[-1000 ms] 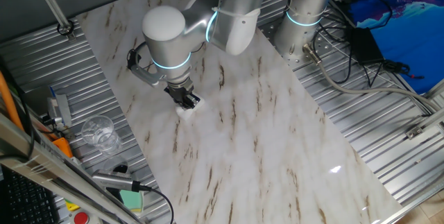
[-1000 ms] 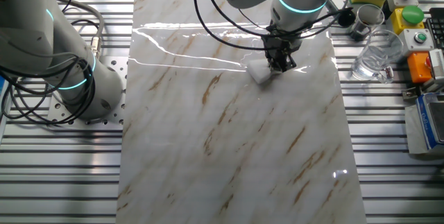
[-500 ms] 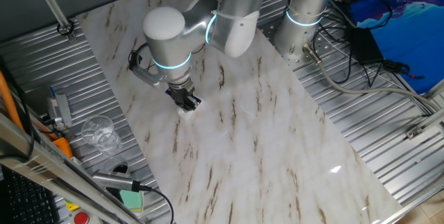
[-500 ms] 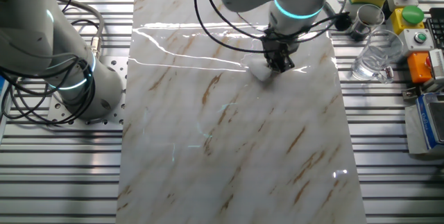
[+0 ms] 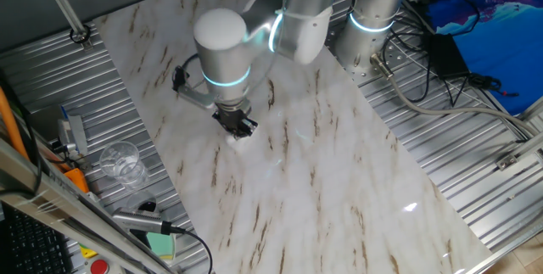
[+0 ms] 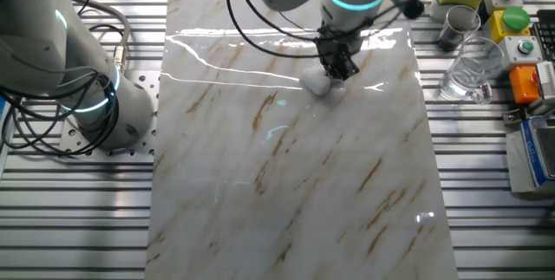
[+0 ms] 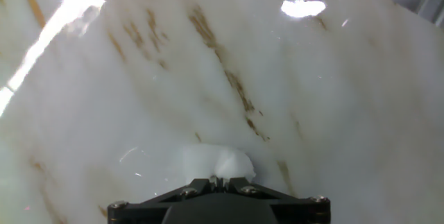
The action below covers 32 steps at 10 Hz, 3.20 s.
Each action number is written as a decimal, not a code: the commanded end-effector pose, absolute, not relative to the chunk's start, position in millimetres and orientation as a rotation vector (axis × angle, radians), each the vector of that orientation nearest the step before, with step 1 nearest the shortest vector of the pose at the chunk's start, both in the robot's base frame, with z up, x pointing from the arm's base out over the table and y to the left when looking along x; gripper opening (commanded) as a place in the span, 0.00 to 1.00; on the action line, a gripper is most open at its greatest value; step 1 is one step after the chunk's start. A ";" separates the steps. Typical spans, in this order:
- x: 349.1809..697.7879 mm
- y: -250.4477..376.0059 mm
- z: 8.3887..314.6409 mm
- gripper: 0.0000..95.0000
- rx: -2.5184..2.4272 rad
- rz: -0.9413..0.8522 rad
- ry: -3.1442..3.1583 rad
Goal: Clean the tabletop with a sponge
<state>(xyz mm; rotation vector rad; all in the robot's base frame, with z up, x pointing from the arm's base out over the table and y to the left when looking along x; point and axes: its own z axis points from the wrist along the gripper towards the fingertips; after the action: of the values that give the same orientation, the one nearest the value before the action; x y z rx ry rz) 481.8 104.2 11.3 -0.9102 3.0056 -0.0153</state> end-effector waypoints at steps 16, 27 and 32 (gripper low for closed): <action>472.8 175.0 -12.2 0.00 -0.625 -0.010 3.087; 481.8 135.5 -3.2 0.00 -0.706 0.143 3.109; 494.9 99.9 2.3 0.00 -0.848 0.127 3.079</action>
<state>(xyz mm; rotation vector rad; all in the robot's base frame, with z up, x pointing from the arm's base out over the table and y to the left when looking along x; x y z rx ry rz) 494.2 103.3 9.8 -0.8067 3.0777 0.1850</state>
